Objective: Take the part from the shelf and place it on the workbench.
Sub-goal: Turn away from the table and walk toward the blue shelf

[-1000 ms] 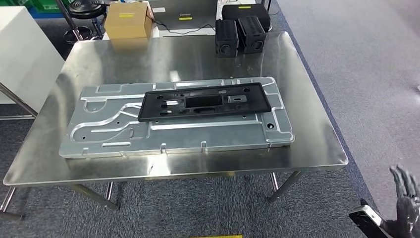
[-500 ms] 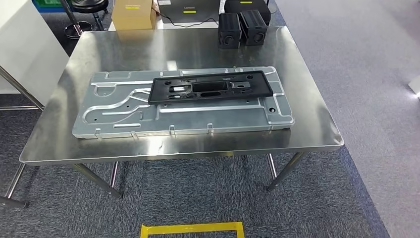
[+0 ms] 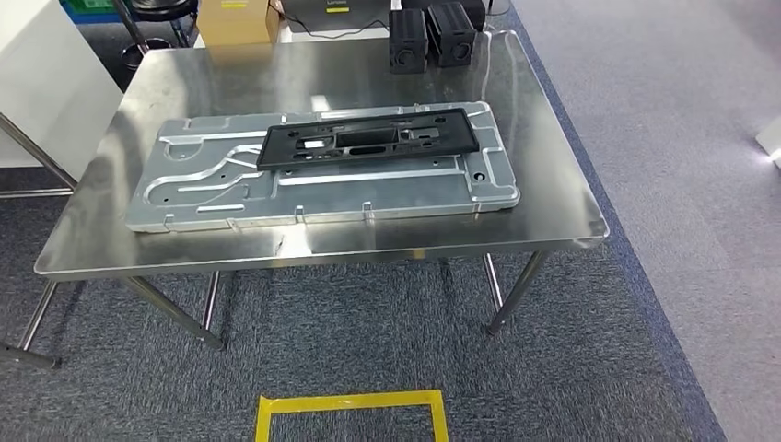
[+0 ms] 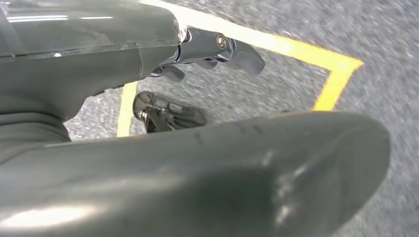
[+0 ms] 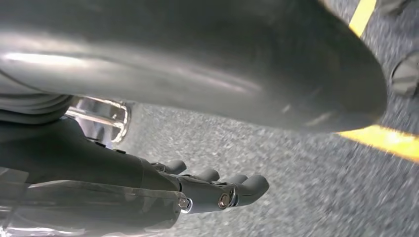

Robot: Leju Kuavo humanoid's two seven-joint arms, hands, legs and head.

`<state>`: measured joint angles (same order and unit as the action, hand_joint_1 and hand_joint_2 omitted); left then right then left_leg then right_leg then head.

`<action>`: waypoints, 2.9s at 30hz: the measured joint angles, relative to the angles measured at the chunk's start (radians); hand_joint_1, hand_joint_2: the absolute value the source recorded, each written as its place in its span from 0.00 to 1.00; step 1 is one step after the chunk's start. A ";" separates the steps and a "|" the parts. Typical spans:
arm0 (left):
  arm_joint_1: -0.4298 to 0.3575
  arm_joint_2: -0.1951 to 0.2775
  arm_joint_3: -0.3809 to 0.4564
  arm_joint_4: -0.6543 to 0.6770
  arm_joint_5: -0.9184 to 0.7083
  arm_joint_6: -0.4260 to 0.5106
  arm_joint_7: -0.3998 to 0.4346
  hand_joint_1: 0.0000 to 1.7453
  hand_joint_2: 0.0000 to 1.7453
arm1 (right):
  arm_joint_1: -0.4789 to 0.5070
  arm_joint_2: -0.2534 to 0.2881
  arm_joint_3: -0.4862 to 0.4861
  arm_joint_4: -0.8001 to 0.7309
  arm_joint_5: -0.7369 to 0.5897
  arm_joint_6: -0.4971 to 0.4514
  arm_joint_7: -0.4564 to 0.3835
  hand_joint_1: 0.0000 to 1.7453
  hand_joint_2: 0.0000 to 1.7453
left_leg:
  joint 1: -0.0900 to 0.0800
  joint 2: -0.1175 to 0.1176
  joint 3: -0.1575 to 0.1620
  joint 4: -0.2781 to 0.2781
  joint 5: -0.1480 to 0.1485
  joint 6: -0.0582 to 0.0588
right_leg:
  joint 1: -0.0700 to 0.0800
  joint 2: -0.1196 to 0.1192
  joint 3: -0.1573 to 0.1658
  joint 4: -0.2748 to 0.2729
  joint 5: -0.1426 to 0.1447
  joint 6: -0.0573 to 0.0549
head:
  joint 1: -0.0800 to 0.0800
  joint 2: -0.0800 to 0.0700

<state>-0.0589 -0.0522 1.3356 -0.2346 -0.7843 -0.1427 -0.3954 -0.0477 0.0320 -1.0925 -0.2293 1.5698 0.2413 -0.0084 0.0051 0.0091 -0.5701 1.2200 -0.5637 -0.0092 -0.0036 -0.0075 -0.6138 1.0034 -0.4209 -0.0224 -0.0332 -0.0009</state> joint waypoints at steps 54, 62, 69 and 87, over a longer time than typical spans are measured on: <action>-0.015 -0.032 -0.114 0.013 -0.182 -0.042 0.049 0.00 0.00 | -0.005 0.016 -0.129 0.032 -0.272 0.010 0.113 0.00 0.00 | -0.003 0.021 -0.058 -0.172 0.106 0.002 | -0.008 0.003 0.151 -0.031 -0.103 0.013 | 0.003 0.000; -0.009 -0.033 -0.115 0.014 -0.186 -0.039 0.054 0.00 0.00 | -0.003 0.014 -0.129 0.032 -0.271 0.012 0.124 0.00 0.00 | -0.005 0.000 0.024 -0.029 0.030 0.010 | 0.004 0.006 0.010 -0.010 -0.003 0.001 | 0.001 0.000; -0.012 -0.027 -0.118 0.014 -0.203 -0.042 0.044 0.00 0.00 | 0.001 0.020 -0.130 0.035 -0.284 0.002 0.113 0.00 0.00 | -0.010 0.005 0.166 -0.285 0.027 0.042 | 0.001 0.007 -0.045 0.022 0.022 0.036 | 0.003 0.000; -0.013 -0.023 -0.119 0.014 -0.201 -0.047 0.018 0.00 0.00 | -0.011 0.018 -0.136 0.035 -0.311 0.014 0.079 0.00 0.00 | -0.004 0.004 -0.098 -0.060 0.001 -0.004 | -0.007 0.014 0.129 -0.032 -0.080 -0.003 | 0.002 0.000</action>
<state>-0.0714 -0.0752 1.2161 -0.2202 -0.9851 -0.1897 -0.3771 -0.0586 0.0499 -1.2281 -0.1942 1.2592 0.2548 0.0702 0.0013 0.0128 -0.6677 1.1601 -0.5624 -0.0128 -0.0104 0.0065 -0.4847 0.9712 -0.5005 -0.0258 -0.0312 -0.0008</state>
